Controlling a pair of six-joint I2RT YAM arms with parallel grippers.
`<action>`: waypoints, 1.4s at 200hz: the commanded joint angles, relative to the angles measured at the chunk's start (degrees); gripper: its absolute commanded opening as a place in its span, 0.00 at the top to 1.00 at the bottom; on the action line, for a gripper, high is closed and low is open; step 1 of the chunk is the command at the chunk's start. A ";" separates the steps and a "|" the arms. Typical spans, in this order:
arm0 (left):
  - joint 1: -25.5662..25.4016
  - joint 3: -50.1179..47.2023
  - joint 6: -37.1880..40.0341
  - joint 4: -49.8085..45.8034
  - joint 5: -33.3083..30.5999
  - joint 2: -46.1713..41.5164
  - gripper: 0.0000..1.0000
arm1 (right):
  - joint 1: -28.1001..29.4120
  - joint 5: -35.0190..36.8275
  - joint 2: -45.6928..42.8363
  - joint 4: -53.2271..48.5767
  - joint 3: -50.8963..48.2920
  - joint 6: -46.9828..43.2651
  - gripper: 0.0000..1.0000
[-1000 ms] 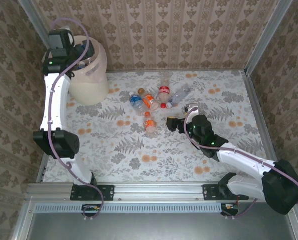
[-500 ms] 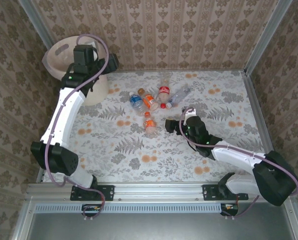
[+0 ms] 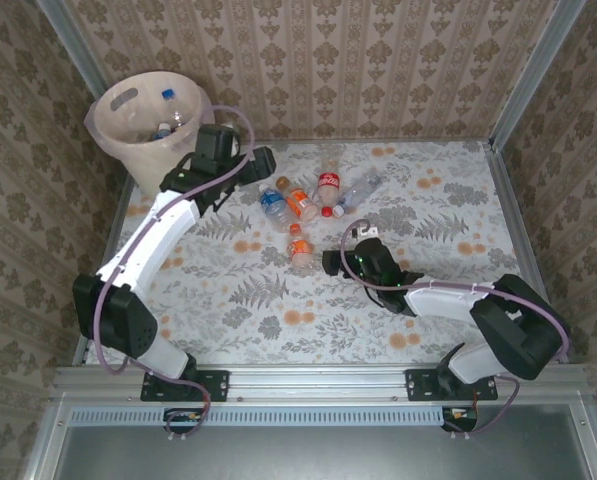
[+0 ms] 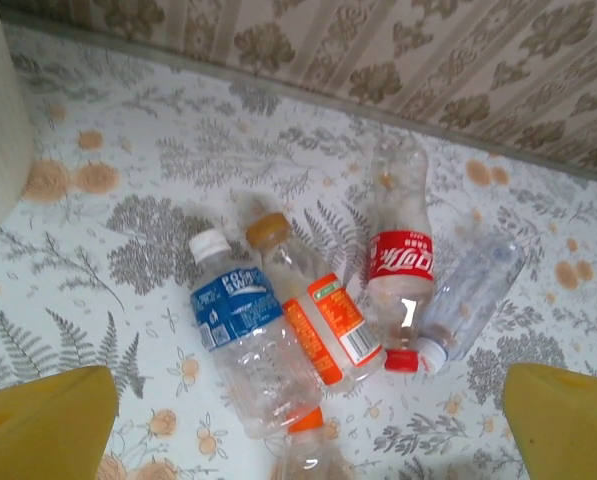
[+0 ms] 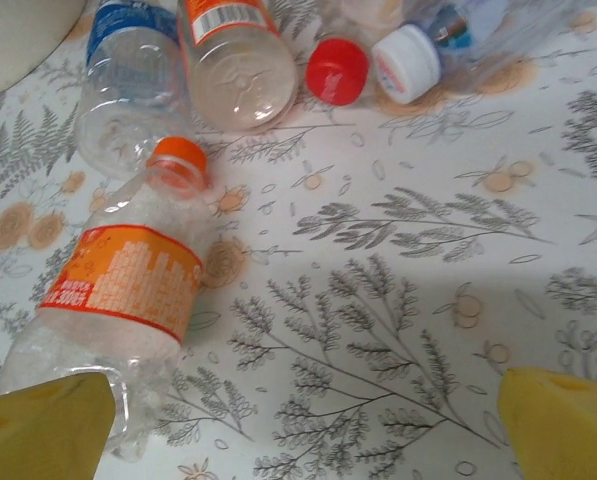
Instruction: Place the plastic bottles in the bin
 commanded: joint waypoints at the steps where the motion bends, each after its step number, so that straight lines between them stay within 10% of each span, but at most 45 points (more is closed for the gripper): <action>1: -0.24 -2.78 -3.35 -1.85 -1.21 0.88 0.00 | 1.36 -6.72 2.01 5.46 2.38 -2.20 0.00; 97: 3.08 -15.59 -8.18 4.45 -0.55 -4.81 0.00 | 9.98 1.68 15.90 -4.30 15.99 -8.05 0.01; 280: 4.34 -17.30 -6.81 8.44 4.99 -5.12 0.00 | 11.34 7.89 19.50 3.00 13.82 -6.13 0.46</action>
